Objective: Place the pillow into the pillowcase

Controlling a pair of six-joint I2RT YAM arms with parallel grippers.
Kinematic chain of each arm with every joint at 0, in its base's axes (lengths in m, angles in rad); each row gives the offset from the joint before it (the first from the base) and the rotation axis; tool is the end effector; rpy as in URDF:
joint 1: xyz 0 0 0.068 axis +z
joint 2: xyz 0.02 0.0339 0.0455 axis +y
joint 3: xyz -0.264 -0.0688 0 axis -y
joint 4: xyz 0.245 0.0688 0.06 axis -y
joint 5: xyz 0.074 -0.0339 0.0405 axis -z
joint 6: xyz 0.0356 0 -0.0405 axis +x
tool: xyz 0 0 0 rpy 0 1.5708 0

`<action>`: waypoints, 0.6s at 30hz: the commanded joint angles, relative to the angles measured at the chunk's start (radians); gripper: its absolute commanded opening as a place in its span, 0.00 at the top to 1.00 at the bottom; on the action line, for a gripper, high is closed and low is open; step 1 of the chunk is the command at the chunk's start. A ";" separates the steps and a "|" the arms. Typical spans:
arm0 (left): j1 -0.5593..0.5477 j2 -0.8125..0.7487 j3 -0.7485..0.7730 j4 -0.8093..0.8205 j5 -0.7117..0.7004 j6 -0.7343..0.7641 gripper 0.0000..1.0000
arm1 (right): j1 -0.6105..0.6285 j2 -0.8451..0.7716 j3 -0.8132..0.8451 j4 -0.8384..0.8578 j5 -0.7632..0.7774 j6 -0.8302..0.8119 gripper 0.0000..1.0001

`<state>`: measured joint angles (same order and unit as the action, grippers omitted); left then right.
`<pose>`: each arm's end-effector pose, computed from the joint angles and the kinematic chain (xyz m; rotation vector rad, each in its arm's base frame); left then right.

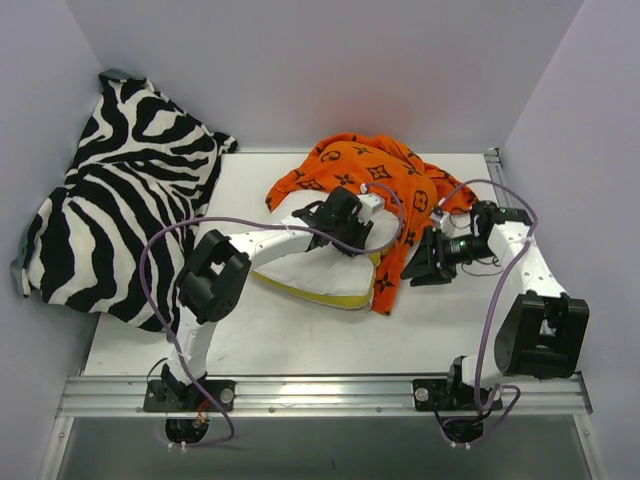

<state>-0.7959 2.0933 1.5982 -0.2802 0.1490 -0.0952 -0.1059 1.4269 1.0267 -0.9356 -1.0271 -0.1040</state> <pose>0.3277 -0.3422 0.2022 0.9010 2.2448 -0.6006 0.2545 0.0036 0.2447 -0.1629 2.4816 1.3612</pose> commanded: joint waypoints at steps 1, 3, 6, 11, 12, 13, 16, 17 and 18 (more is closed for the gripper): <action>0.043 -0.096 -0.061 -0.030 0.055 0.035 0.40 | -0.002 0.042 0.172 -0.125 0.013 -0.040 0.52; 0.056 -0.182 -0.096 -0.036 0.086 0.026 0.26 | 0.024 0.052 0.252 0.027 0.117 0.055 0.54; 0.066 -0.278 -0.103 -0.088 0.118 0.046 0.21 | 0.125 0.116 0.369 0.205 0.364 0.069 0.53; 0.141 -0.381 -0.125 -0.256 0.130 0.022 0.14 | 0.267 0.367 0.577 0.340 0.614 0.029 0.52; 0.161 -0.389 -0.138 -0.279 0.138 0.014 0.14 | 0.303 0.404 0.643 0.346 0.678 0.014 0.51; 0.185 -0.406 -0.155 -0.302 0.130 0.009 0.14 | 0.317 0.458 0.663 0.372 0.708 0.009 0.50; 0.201 -0.424 -0.236 -0.300 0.113 0.014 0.14 | 0.379 0.529 0.711 0.434 0.826 -0.032 0.45; 0.201 -0.423 -0.260 -0.294 0.101 0.031 0.14 | 0.391 0.543 0.717 0.446 0.852 -0.042 0.43; 0.202 -0.415 -0.271 -0.284 0.093 0.034 0.14 | 0.403 0.555 0.723 0.457 0.908 -0.054 0.43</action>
<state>-0.5858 1.6657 1.3788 -0.5041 0.2512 -0.0738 0.2676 1.9762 1.6993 -0.5247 -0.3180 -0.1051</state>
